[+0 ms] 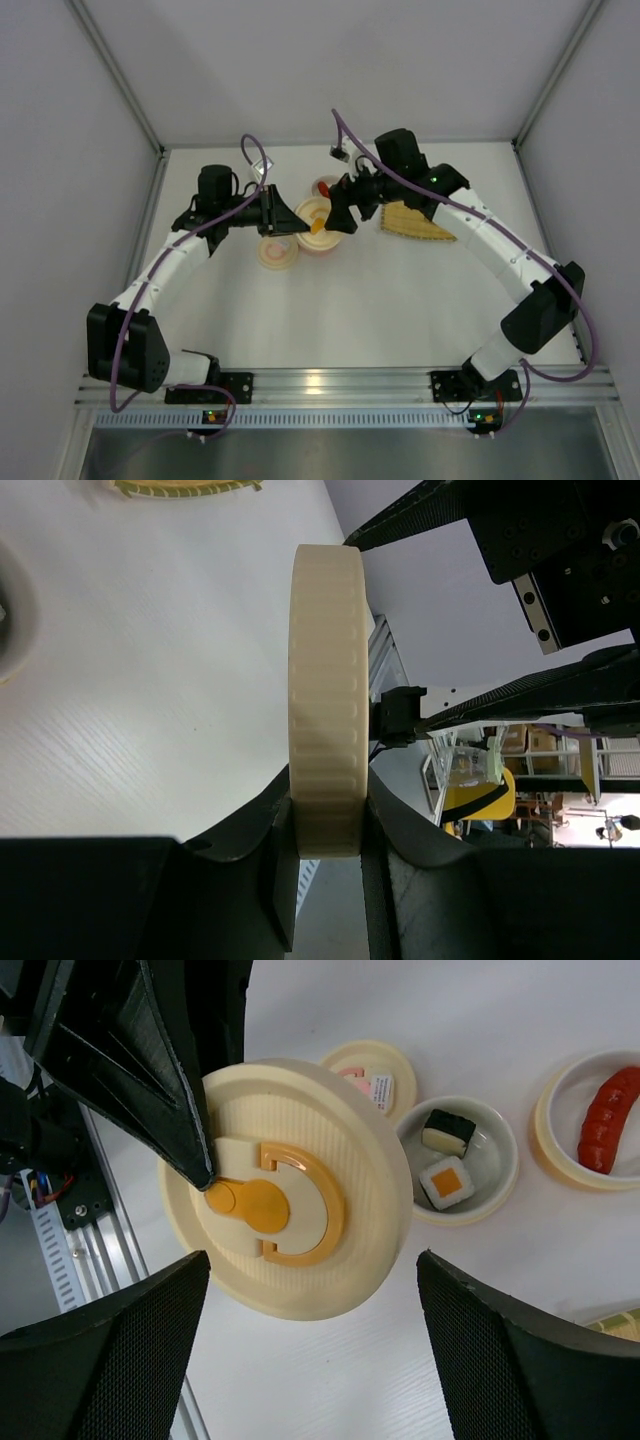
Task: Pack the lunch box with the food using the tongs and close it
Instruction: Adjust the box lid.
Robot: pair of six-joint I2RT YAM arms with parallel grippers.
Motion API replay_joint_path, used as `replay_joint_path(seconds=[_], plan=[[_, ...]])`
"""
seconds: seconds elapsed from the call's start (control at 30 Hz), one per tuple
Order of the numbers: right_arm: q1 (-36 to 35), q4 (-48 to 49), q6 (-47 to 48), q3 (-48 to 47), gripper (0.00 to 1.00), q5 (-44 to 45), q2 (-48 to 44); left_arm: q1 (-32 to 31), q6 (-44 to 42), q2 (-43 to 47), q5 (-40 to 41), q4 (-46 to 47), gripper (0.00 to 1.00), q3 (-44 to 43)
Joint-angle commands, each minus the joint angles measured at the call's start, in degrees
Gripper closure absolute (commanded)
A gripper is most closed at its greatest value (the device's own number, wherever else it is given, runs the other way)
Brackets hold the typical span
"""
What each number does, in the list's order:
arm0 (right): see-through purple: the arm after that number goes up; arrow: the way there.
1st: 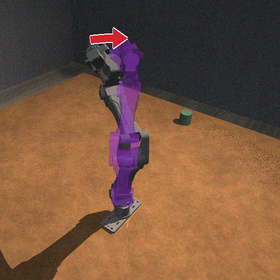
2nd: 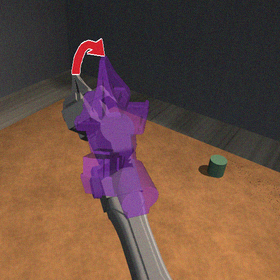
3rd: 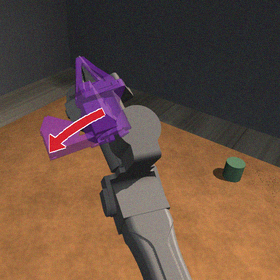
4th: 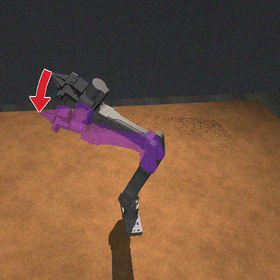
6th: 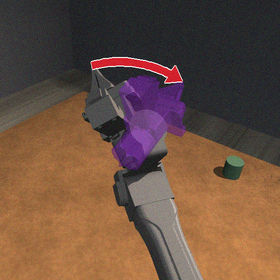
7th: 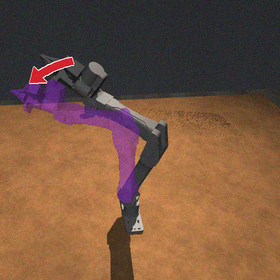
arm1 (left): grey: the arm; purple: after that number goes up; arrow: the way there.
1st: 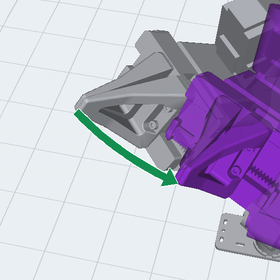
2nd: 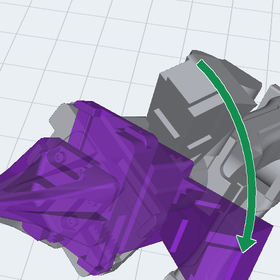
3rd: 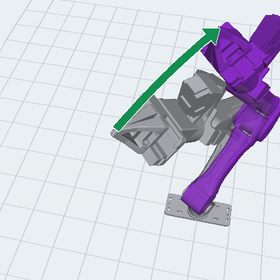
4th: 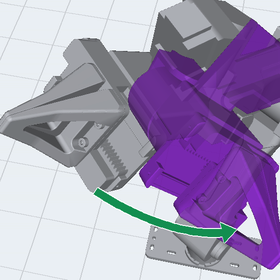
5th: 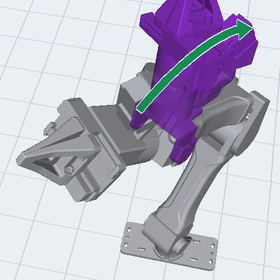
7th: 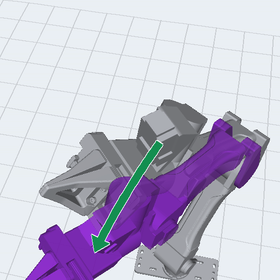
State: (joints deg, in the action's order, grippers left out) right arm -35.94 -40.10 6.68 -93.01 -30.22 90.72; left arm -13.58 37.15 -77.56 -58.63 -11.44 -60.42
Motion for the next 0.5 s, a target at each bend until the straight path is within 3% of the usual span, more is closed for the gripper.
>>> replay_joint_path(seconds=[0.0,0.2,0.47], plan=[[-0.9,-1.7,1.1,-2.9,0.16,0.3,-2.9,0.0,-1.0,0.0,-0.3,0.9,1.0,0.1],[-1.0,-3.2,-1.8,-2.2,0.22,-3.8,-2.0,0.0,3.8,-2.4,-3.2,5.4,1.0,-0.5],[-1.0,-2.1,-5.4,-3.4,0.26,-5.8,0.9,0.0,3.8,-2.9,-3.9,5.3,1.0,0.0]])
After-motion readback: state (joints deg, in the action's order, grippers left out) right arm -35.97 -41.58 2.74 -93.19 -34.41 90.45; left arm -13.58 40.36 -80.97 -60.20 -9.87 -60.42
